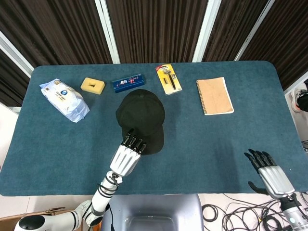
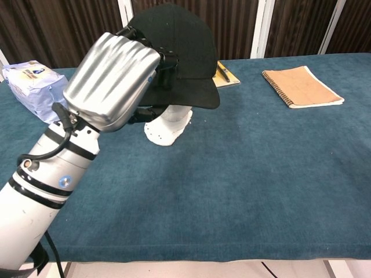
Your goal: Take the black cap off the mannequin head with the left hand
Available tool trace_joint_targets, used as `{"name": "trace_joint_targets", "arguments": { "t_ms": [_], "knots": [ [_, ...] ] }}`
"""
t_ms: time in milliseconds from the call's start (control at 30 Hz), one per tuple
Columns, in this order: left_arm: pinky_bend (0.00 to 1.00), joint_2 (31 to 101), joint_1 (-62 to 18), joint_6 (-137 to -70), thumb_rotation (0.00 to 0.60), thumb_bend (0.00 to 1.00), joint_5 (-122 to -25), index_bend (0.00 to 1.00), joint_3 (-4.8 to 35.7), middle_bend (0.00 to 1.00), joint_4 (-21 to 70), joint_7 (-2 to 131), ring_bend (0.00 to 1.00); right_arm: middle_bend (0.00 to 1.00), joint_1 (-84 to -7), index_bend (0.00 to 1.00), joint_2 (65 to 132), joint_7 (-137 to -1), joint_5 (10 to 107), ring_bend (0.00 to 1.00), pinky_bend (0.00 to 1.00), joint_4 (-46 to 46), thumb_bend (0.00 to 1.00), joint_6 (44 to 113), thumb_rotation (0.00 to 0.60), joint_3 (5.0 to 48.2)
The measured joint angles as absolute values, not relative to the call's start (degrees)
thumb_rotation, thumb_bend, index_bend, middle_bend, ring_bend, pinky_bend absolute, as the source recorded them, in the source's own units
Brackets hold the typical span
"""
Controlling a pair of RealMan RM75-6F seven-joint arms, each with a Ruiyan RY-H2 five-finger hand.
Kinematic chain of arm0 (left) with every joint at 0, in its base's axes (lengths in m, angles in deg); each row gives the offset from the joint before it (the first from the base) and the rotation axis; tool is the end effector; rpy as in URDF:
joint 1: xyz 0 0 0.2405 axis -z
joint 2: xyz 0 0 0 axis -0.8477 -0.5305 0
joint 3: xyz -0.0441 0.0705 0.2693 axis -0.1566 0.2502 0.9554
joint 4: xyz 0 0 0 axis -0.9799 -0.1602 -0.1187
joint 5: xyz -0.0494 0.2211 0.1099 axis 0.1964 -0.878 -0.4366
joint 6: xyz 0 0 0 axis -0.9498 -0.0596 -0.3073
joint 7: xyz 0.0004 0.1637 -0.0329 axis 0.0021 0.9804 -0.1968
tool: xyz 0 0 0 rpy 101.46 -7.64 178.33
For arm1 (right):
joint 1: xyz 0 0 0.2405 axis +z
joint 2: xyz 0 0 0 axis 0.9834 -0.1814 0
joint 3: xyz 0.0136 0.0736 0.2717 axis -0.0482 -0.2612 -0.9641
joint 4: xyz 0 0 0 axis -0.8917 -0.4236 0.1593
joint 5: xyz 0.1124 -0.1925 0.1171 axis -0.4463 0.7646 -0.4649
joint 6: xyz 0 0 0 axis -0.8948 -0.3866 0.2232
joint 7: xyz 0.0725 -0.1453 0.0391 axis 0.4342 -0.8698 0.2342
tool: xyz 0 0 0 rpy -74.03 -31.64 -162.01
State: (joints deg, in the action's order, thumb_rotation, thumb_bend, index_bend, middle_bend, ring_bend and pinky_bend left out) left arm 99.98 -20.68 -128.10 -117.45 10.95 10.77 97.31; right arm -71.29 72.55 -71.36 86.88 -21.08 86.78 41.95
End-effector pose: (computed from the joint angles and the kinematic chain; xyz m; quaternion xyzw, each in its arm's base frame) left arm -0.0667 0.3153 -0.1087 -0.6496 -0.0222 -0.5690 0.5038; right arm -0.3578 -0.1850 0.1123 0.7040 -0.4234 0.2752 0.4994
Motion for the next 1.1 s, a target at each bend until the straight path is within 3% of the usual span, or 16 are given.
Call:
{"name": "trace_joint_targets", "arguments": {
  "t_ms": [600, 1100],
  "knots": [
    [0.36, 102.0, -17.9, -131.3, 0.600, 0.46, -116.4, 0.65, 10.6, 0.72, 5.5, 94.0, 0.58, 0.00, -71.1, 0.00, 72.7, -71.9, 86.9, 0.00, 0.02, -21.0, 0.24, 86.3, 0.600, 42.1],
    [0.39, 100.4, -15.4, -138.4, 0.600, 0.54, -119.9, 0.67, 11.0, 0.75, 4.2, 93.4, 0.61, 0.00, -70.9, 0.00, 72.9, -72.2, 86.5, 0.00, 0.02, -21.1, 0.24, 85.8, 0.600, 42.2]
  ]
}}
